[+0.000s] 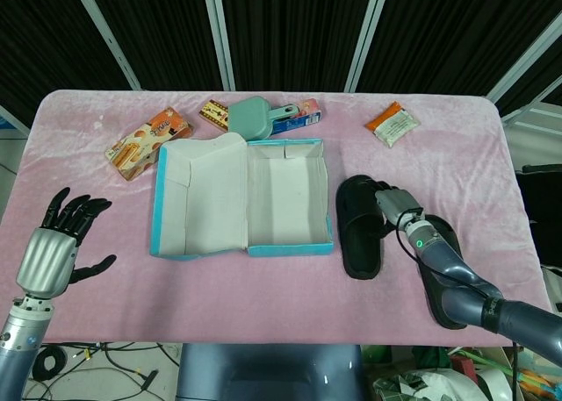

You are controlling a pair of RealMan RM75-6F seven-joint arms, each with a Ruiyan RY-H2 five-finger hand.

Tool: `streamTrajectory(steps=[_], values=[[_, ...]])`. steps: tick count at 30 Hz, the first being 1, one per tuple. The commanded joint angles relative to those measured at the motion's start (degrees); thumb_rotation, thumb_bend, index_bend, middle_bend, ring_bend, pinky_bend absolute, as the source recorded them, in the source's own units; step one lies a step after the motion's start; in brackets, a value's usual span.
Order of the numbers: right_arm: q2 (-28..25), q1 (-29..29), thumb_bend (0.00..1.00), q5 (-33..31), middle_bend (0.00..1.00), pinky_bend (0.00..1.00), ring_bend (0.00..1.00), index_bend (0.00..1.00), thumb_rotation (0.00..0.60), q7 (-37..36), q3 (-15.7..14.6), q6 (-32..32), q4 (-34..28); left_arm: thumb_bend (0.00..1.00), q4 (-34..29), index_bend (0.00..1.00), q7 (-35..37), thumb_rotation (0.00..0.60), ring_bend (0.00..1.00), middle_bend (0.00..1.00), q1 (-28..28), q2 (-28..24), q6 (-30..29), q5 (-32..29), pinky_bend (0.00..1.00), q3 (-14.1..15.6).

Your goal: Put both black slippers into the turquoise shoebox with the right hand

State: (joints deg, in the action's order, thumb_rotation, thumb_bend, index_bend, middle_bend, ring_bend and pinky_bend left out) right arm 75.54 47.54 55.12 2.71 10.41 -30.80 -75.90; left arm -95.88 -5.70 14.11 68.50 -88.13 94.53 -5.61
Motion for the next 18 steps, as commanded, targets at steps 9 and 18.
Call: streamTrajectory(steps=[9,18], values=[[2.67,4.63,0.10,-6.21,0.01,0.14,0.00,0.00,0.600,2.42,-2.32,4.80,5.17,0.00,0.98,0.18,1.54,0.600,0.13,0.20,-0.81,0.74,-0.55,-1.32,0.02,0.19],[5.23,7.88,0.14,-10.58,0.23,0.15,0.06,0.15,0.600,3.53,-4.18,7.09,10.27,0.00,2.02,0.18,2.70,0.600,0.13,0.19,-1.37,1.24,-0.95,-1.91,0.02,0.37]])
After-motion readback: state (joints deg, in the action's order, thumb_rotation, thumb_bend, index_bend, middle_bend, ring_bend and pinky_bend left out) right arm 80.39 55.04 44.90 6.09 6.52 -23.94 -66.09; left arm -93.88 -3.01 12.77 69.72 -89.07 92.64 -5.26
